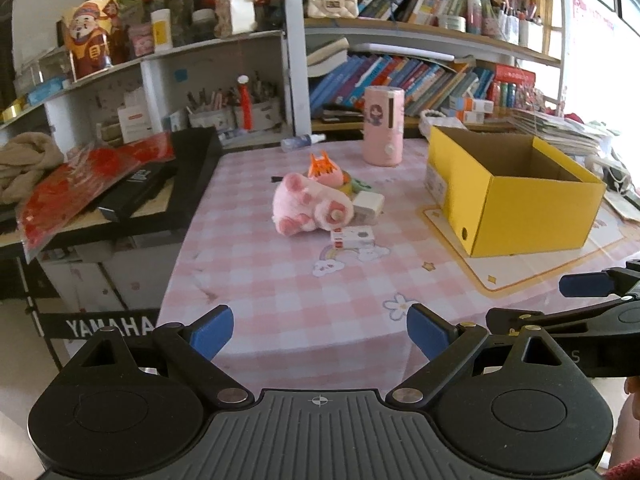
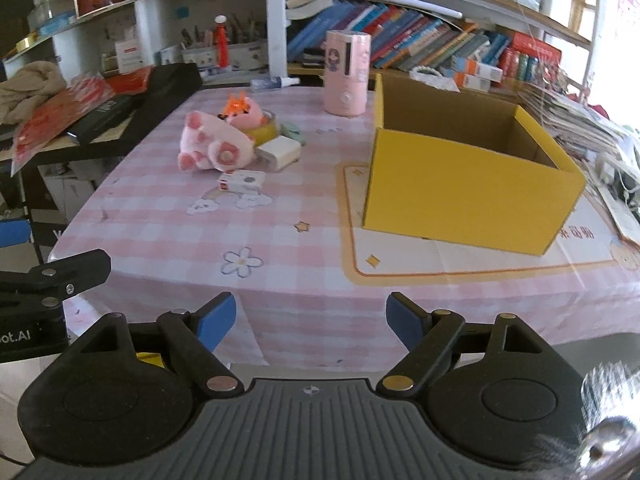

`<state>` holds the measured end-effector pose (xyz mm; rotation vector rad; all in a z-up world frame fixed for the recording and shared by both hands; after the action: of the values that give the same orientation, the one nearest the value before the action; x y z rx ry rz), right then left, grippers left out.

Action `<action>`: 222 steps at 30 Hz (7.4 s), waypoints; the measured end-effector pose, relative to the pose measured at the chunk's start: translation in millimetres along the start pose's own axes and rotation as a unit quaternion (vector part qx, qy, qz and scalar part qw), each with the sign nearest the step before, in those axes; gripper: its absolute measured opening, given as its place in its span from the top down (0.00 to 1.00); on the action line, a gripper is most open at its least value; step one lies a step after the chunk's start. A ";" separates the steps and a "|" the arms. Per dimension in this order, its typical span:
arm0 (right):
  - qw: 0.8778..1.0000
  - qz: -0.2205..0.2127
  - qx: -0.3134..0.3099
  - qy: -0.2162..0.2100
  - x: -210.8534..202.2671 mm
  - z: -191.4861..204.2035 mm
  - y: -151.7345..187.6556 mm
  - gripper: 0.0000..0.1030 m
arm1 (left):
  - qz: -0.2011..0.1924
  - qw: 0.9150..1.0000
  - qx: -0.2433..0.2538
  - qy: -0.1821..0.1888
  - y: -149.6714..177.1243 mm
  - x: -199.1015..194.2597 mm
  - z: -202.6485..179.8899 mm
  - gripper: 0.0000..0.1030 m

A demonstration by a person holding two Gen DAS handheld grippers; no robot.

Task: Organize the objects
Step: 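Withdraw both open tools from the yellow box back toward the toys, then grasp the pink plush pig with the left tool while the right tool grasps the small white box, then carry the pink pig and small white box toward the yellow box with both tools, then open the left tool dropping the pig into the box while the right tool releases the white box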

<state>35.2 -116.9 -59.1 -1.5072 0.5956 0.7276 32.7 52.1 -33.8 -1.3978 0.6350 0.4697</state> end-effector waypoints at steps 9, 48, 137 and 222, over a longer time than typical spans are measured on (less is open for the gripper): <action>1.000 -0.009 -0.012 -0.003 -0.6 10.2 -8.7 0.20 | -0.019 1.000 -0.006 0.004 -3.8 -3.8 7.6 0.07; 0.989 0.018 -0.111 -0.094 145.6 35.0 -119.7 0.25 | 0.022 0.993 -0.090 -0.069 -91.4 120.7 59.4 0.07; 0.994 -0.022 -0.076 -0.073 16.7 27.2 -16.2 0.44 | 0.042 0.989 -0.109 0.086 -8.5 20.6 31.3 0.19; 0.991 -0.096 0.074 0.053 57.0 -252.0 -134.2 0.44 | -0.033 0.980 0.069 0.186 -163.6 137.8 -214.1 0.19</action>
<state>195.5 -355.2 -11.8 -1.4491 0.5630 0.4477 213.9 -189.4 -13.4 -1.3806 0.9018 0.1056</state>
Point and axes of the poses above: each gripper's, at about its wrist camera, not at the fingertips, and x roughly the way its jaws point, z to its left, y to its underside, the point moved 5 cm from there along x, roughly the way its jaws point, and after that the axes turned 5 degrees about z, right-handed, at the moved point
